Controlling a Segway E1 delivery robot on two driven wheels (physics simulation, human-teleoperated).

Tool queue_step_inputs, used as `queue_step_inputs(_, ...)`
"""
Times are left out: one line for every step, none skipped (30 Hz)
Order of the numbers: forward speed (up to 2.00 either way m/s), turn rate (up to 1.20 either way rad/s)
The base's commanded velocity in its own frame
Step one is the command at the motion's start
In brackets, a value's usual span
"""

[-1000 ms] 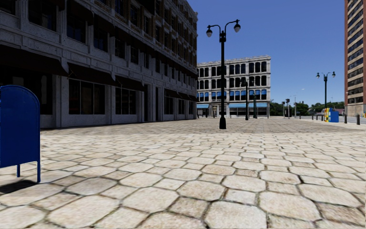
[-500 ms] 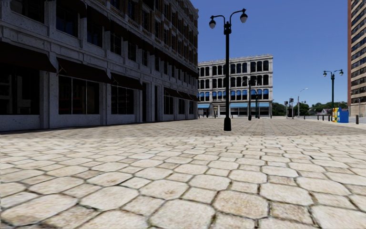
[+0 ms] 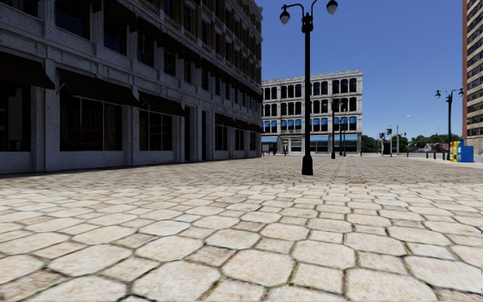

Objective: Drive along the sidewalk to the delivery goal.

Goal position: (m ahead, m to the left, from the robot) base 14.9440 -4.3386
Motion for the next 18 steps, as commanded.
queue_step_inputs(2.00,0.00)
queue_step_inputs(2.00,0.00)
queue_step_inputs(2.00,0.00)
queue_step_inputs(2.00,0.00)
queue_step_inputs(2.00,0.00)
queue_step_inputs(2.00,0.00)
queue_step_inputs(2.00,0.00)
queue_step_inputs(2.00,0.00)
queue_step_inputs(2.00,0.00)
queue_step_inputs(2.00,0.00)
queue_step_inputs(2.00,0.00)
queue_step_inputs(2.00,0.00)
queue_step_inputs(2.00,0.00)
queue_step_inputs(2.00,0.00)
queue_step_inputs(2.00,0.00)
queue_step_inputs(2.00,0.00)
queue_step_inputs(2.00,0.00)
queue_step_inputs(2.00,0.00)
